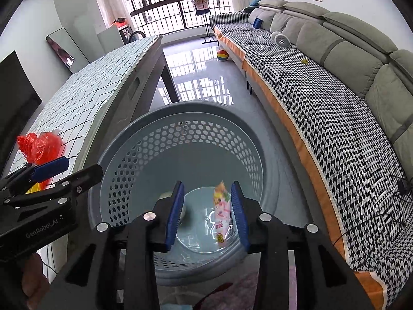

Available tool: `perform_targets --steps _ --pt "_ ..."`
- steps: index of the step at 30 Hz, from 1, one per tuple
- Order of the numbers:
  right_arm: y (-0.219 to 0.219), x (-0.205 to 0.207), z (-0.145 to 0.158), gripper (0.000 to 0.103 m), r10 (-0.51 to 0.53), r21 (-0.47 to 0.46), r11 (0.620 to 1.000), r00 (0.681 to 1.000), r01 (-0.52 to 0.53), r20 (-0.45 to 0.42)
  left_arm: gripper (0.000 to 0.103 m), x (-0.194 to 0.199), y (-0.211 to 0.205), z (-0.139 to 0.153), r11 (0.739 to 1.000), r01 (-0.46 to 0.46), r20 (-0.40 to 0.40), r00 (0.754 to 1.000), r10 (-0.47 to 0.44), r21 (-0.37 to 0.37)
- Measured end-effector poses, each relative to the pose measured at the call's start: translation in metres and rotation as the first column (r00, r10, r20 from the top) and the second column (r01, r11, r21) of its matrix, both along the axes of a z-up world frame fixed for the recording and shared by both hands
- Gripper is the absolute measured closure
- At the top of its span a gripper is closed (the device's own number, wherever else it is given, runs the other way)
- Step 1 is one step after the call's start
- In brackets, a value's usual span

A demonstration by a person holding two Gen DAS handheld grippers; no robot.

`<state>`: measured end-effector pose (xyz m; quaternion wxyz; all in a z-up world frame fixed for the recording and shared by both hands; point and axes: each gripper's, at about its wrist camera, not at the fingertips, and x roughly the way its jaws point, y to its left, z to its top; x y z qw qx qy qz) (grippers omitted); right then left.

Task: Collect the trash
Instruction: 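Carry both items over the grey basket and open both grippers to drop them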

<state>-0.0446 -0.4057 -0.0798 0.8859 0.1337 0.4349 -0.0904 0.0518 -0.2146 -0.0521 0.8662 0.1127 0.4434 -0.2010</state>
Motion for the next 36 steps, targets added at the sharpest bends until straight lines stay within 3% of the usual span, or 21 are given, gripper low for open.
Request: perform_targets --steps 4,22,26,36 --pt "0.001 -0.002 0.0 0.066 -0.005 0.004 1.0 1.0 0.005 0.0 0.032 0.0 0.002 0.001 1.0 -0.009 0.0 1.0 0.009 -0.004" --pt "0.0 -0.019 0.013 0.046 -0.034 -0.022 0.999 0.999 0.035 0.043 0.009 -0.006 0.017 0.016 0.998 -0.04 0.032 0.999 0.042 -0.052" --pt "0.003 -0.022 0.019 0.042 -0.035 -0.029 0.999 0.998 0.037 0.057 0.008 -0.007 0.023 0.021 0.996 -0.049 0.043 0.998 0.052 -0.072" --pt "0.017 -0.025 0.029 0.041 -0.015 -0.047 0.999 0.997 0.019 0.079 0.006 -0.01 0.046 0.036 0.991 -0.088 0.083 0.992 0.097 -0.103"
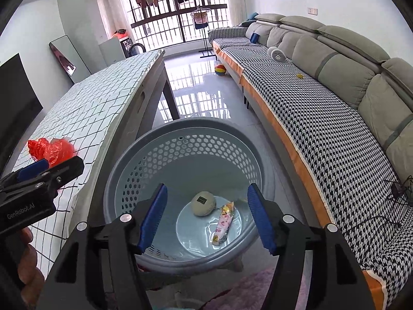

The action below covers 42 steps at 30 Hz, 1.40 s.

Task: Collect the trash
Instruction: 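Carry both items over the grey basket and open both grippers to drop them, then move the right gripper back to the table and grasp the yellow square lid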

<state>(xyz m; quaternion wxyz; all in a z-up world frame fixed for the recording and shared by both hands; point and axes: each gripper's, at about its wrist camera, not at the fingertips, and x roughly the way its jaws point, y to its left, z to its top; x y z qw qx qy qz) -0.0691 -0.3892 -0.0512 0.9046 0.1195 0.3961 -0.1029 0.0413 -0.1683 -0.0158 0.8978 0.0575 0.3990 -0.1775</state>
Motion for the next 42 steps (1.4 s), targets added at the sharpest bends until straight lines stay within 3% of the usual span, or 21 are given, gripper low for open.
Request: perform_targets --steps 15,28,42 --pt "0.049 0.012 0.014 0.039 0.084 -0.021 0.996 0.996 -0.083 0.027 0.006 -0.004 0.056 0.011 0.994 -0.108 0.048 0.993 0.108 -0.014" --pt "0.122 0.044 0.012 0.038 0.228 -0.023 0.974 0.973 -0.227 0.026 0.006 -0.006 0.144 0.022 0.964 -0.266 0.102 0.959 0.264 0.008" --pt "0.22 0.076 0.008 0.037 0.394 -0.024 0.919 0.919 -0.394 -0.01 0.006 -0.004 0.239 0.018 0.912 -0.408 0.109 0.908 0.404 0.024"
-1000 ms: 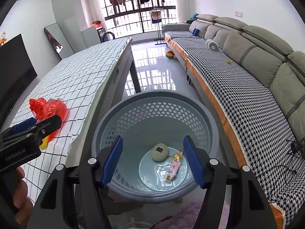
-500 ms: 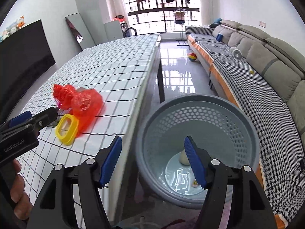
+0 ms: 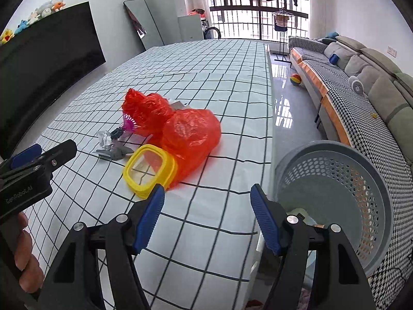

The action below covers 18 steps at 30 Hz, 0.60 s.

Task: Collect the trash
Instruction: 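Move the right gripper back to the table and grasp the yellow square lid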

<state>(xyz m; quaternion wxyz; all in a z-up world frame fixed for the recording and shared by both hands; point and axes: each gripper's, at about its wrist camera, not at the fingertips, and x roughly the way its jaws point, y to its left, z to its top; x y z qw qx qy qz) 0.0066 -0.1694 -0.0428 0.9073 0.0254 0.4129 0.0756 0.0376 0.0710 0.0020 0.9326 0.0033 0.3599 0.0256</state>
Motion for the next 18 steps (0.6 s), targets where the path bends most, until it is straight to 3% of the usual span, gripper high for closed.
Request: perform_targets --steps 9,18 --pt "0.054 0.013 -0.007 0.037 0.084 -0.03 0.996 0.996 -0.085 -0.034 0.006 0.0 0.046 -0.015 0.997 -0.077 -0.018 0.997 0.077 -0.017" --pt "0.081 0.031 -0.017 0.037 0.095 -0.045 0.994 0.994 -0.098 -0.062 0.006 0.0 0.076 -0.028 0.993 -0.112 -0.045 0.993 0.111 -0.035"
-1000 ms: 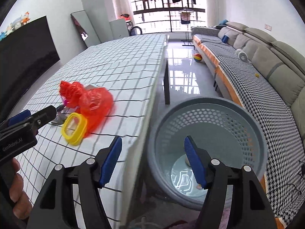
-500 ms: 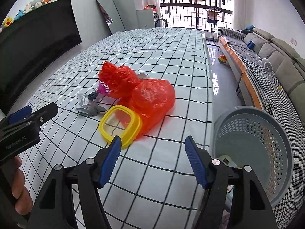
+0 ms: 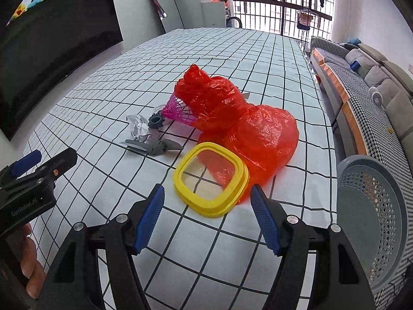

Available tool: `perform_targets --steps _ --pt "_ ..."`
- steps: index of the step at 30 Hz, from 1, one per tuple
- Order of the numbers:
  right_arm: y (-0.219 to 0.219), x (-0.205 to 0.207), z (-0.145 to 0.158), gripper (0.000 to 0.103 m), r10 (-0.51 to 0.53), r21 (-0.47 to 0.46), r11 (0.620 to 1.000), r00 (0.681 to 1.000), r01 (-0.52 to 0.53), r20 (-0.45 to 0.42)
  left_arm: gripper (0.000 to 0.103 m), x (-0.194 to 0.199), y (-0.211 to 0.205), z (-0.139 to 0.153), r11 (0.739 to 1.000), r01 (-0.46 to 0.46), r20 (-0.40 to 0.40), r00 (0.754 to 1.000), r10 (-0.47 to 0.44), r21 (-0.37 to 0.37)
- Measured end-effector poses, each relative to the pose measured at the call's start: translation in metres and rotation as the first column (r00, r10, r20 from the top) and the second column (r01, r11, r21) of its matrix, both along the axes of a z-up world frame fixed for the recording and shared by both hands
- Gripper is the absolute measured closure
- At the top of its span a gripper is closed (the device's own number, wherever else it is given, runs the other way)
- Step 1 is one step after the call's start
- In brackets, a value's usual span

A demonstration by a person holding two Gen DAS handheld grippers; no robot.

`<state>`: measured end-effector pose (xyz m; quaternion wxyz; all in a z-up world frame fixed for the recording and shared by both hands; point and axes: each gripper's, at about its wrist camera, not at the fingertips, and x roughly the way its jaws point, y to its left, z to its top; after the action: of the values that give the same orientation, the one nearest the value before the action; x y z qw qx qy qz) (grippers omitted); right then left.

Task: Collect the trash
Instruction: 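Move the right gripper back to the table and grasp the yellow square lid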

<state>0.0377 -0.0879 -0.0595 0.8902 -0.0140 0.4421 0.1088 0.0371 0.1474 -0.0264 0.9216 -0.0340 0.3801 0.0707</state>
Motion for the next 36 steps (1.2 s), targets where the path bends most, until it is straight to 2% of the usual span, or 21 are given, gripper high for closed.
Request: perform_targets --steps 8,21,25,27,30,36 --pt "0.01 0.017 -0.016 0.037 -0.029 -0.031 0.999 0.999 0.028 -0.045 0.006 -0.001 0.011 -0.005 1.0 0.0 -0.007 1.0 0.0 -0.02" --pt "0.018 0.032 -0.022 0.037 -0.037 -0.064 0.997 0.998 0.034 -0.053 0.006 0.004 0.014 -0.012 0.999 0.009 -0.022 1.0 -0.01 -0.039" --pt "0.018 0.035 -0.022 0.037 -0.04 -0.054 0.998 0.998 0.037 -0.058 0.006 0.003 0.012 -0.012 0.999 0.011 -0.023 1.0 -0.012 -0.037" --pt "0.016 0.037 -0.021 0.031 -0.037 -0.035 0.999 0.997 0.035 -0.065 0.006 0.003 0.011 -0.011 0.999 0.011 -0.022 1.0 -0.011 -0.034" --pt "0.017 0.04 -0.019 0.029 -0.036 -0.006 0.999 0.997 0.035 -0.066 0.006 0.003 0.009 -0.01 0.999 0.009 -0.021 1.0 -0.01 -0.031" --pt "0.021 0.046 -0.021 0.029 -0.039 -0.026 0.999 0.998 0.038 -0.055 0.006 0.004 0.003 -0.008 1.0 0.012 -0.023 1.0 -0.013 -0.027"
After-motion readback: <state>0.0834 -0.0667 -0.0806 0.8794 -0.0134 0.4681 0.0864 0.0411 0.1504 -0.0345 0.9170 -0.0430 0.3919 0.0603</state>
